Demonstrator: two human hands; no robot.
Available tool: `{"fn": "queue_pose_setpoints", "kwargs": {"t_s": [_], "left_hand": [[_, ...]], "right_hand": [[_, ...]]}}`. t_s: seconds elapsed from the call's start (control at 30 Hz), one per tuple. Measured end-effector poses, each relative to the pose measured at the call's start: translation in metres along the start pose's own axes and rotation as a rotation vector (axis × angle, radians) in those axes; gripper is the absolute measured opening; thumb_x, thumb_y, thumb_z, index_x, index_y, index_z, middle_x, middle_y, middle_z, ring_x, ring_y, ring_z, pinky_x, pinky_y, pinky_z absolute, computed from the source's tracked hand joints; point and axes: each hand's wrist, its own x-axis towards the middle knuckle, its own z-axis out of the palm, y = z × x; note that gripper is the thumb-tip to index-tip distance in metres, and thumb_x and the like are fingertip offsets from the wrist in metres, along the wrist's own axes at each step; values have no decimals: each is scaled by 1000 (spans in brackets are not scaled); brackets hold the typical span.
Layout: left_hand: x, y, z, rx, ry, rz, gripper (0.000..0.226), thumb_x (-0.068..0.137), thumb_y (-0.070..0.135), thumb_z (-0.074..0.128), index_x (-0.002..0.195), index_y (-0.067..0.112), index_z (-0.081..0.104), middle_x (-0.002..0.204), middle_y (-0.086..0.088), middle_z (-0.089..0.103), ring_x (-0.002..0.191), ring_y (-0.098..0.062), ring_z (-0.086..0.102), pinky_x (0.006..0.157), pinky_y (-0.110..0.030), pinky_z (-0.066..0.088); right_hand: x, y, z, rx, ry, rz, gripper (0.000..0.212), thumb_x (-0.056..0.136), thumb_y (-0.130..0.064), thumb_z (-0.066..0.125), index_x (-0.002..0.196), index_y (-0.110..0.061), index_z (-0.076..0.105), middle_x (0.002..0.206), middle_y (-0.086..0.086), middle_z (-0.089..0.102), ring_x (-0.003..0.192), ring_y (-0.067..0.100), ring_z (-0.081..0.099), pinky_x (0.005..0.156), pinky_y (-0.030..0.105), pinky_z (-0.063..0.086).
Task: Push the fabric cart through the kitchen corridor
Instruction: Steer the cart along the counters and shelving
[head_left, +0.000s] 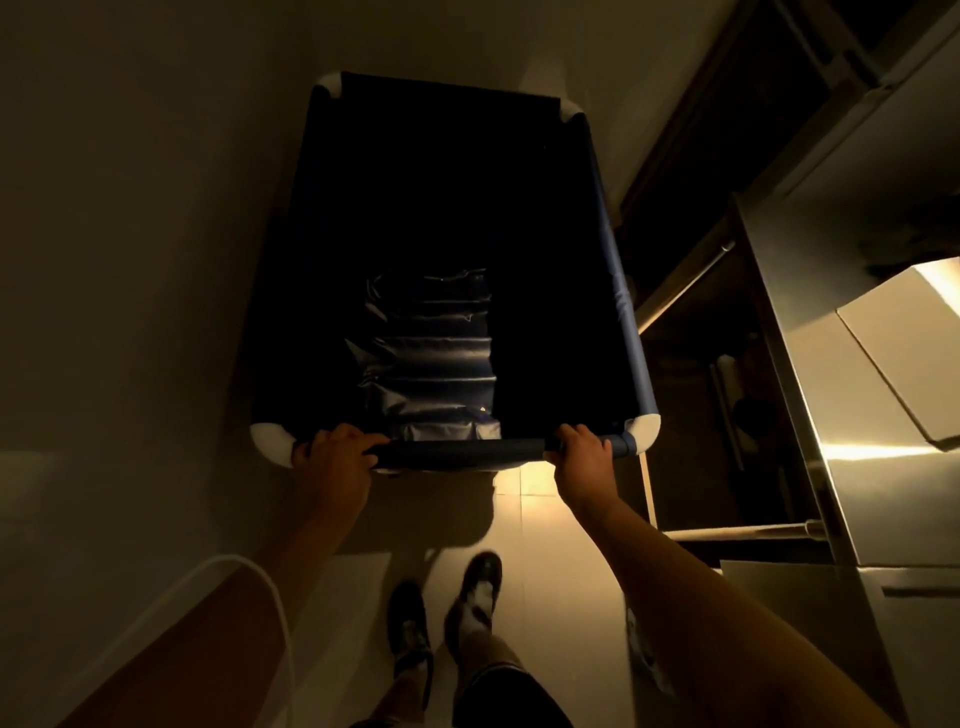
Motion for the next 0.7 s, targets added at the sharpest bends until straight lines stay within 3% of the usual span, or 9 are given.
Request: {"fn": "queue_pose_setpoints", "kwargs": {"t_s": [0.27,0.7], "left_hand": [[51,14,-10,-50,22,-12,31,92,16,60,111,36,72,117,0,63,104,-28,54,97,-50,42],[84,23,-17,-44,34,-52,31,87,17,65,110,39,71,115,0,64,102,-29,56,94,-50,47]], "right_hand": [[56,-8,-20,-87,-3,-66,31,98,-21,64,128,-21,62,126,4,60,120,28,58,114,45,39],[98,-16,-36,-67,-40,-81,29,99,-26,62,128,-23,62,125,2,59,120,28,58,113,49,41]]}}
